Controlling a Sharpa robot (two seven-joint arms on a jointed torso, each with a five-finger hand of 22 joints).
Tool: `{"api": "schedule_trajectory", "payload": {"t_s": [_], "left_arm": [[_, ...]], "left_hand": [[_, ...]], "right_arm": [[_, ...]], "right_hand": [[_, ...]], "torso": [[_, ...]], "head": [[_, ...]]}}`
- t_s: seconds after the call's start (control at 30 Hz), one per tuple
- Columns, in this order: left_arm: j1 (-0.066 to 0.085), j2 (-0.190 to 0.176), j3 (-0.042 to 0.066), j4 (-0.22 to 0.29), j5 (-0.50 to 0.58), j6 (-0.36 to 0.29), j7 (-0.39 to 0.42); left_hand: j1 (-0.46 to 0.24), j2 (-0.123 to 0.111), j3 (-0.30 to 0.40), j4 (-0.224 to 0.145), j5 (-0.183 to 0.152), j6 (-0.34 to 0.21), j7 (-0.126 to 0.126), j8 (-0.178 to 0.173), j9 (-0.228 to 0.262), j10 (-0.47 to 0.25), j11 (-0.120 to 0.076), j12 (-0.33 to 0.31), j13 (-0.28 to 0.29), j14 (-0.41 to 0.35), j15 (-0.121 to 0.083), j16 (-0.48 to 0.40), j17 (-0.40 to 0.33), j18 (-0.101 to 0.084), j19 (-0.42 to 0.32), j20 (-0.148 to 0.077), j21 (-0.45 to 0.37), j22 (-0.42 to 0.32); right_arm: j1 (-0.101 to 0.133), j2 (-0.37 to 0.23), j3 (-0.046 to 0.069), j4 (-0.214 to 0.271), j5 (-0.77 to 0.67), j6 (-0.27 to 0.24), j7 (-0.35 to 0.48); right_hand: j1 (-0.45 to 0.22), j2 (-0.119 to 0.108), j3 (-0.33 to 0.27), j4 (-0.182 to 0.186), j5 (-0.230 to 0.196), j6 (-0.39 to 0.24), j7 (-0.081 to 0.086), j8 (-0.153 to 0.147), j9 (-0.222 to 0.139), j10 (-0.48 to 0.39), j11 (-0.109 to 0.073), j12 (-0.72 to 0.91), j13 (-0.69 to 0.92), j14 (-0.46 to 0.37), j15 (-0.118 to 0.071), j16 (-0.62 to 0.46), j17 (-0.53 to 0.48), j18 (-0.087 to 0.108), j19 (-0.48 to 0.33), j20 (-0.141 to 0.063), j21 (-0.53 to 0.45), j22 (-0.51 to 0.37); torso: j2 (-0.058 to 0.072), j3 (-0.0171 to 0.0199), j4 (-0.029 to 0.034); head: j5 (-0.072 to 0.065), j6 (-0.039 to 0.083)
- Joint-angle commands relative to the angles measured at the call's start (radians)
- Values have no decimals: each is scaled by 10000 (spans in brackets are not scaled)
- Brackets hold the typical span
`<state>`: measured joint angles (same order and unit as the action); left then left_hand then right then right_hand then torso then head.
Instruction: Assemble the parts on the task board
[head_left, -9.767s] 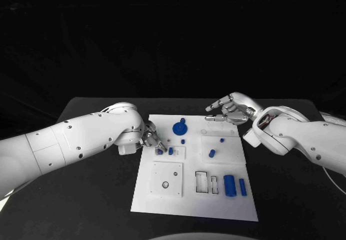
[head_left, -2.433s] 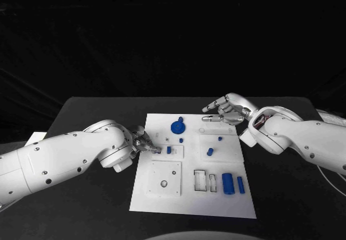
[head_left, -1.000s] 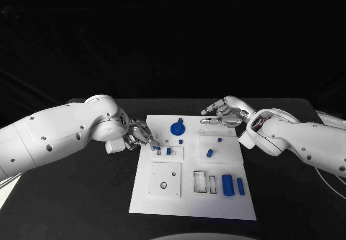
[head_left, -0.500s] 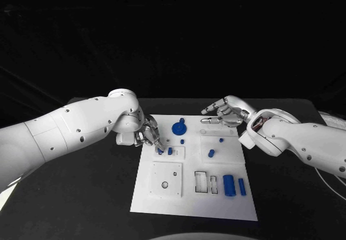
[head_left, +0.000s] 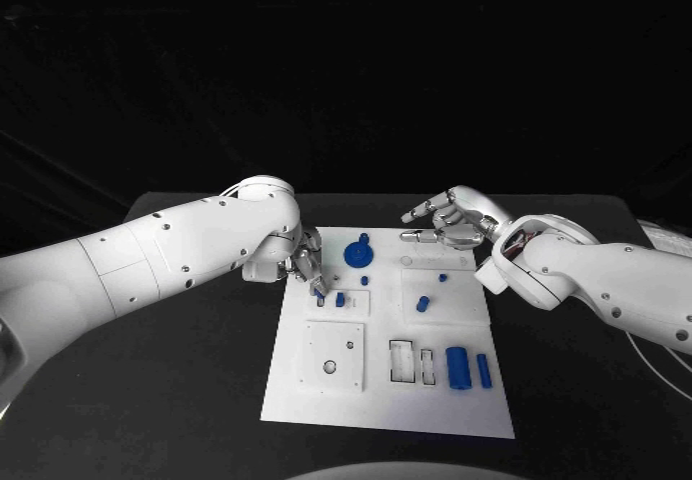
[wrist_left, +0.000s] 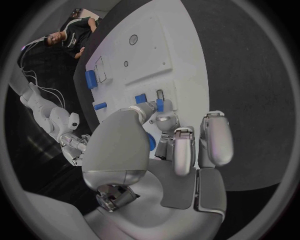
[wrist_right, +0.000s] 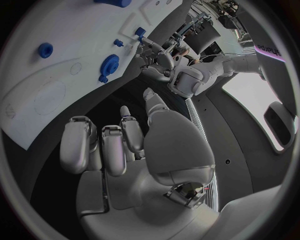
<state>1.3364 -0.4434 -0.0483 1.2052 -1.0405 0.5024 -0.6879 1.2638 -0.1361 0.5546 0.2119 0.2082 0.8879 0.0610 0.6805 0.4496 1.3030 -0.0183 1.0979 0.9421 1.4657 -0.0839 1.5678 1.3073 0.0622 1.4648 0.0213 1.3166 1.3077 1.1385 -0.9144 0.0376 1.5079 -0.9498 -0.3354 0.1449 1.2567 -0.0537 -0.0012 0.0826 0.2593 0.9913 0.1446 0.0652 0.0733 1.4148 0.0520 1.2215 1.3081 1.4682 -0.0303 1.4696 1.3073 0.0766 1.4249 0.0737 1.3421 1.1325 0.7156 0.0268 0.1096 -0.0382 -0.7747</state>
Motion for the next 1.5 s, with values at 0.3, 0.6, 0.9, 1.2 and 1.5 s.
{"api": "schedule_trajectory", "payload": {"t_s": [0.3,0.6,0.9,1.2,1.5], "left_arm": [[-61,84,-69,-64,-311,464,80],[-66,11,-73,81,-273,394,-59],[-90,-87,-74,276,-265,177,-190],[-99,-114,-73,320,-264,157,-233],[-104,-128,-74,293,-264,291,-230]], "left_hand": [[-118,25,1684,-1768,84,90,-17,-12,-15,70,-6,31,9,1051,59,30,2634,-94,516,57,119,1079],[-194,4,1711,-1846,222,150,-27,-30,-14,113,-13,43,19,1051,61,30,2634,-113,534,63,209,1145],[-259,3,1735,-1890,340,186,-31,-47,-12,141,-17,52,31,1051,58,30,2634,-122,545,63,259,1183],[-275,10,1744,-1898,367,195,-33,-50,-11,144,-18,45,23,1051,58,30,2634,-125,548,63,274,1194],[-287,13,1750,-1904,387,202,-34,-52,-11,149,-20,47,24,1051,58,30,2634,-127,551,63,285,1203]], "right_arm": [[-8,21,1,10,7,-5,131],[-7,24,1,3,7,30,125],[-7,28,1,-5,8,57,126],[-7,31,1,-8,8,84,119],[-7,40,1,-8,8,107,116]], "right_hand": [[20,104,-49,-1,29,-17,-46,27,17,-41,-1,-24,679,666,41,-33,1024,72,-37,3,-67,-3],[20,104,-49,-1,29,-17,-46,27,17,-41,-1,-24,679,666,41,-33,1024,72,-37,3,-67,-3],[22,103,-56,-3,63,-18,-46,27,16,-39,-1,-16,682,668,41,-31,1030,70,-35,3,-65,3],[22,103,-56,-3,63,-18,-46,27,16,-39,-1,-16,682,668,41,-31,1030,70,-35,3,-65,3],[25,101,-59,-6,71,-19,-45,26,16,-41,-1,-19,679,667,41,-34,1026,71,-36,3,-68,-2]], "torso": [[-11,11,11],[-11,8,9],[-12,5,11],[-11,6,11],[-12,7,9]], "head": [[11,-83],[16,-88],[16,-98],[27,-118],[47,-142]]}}
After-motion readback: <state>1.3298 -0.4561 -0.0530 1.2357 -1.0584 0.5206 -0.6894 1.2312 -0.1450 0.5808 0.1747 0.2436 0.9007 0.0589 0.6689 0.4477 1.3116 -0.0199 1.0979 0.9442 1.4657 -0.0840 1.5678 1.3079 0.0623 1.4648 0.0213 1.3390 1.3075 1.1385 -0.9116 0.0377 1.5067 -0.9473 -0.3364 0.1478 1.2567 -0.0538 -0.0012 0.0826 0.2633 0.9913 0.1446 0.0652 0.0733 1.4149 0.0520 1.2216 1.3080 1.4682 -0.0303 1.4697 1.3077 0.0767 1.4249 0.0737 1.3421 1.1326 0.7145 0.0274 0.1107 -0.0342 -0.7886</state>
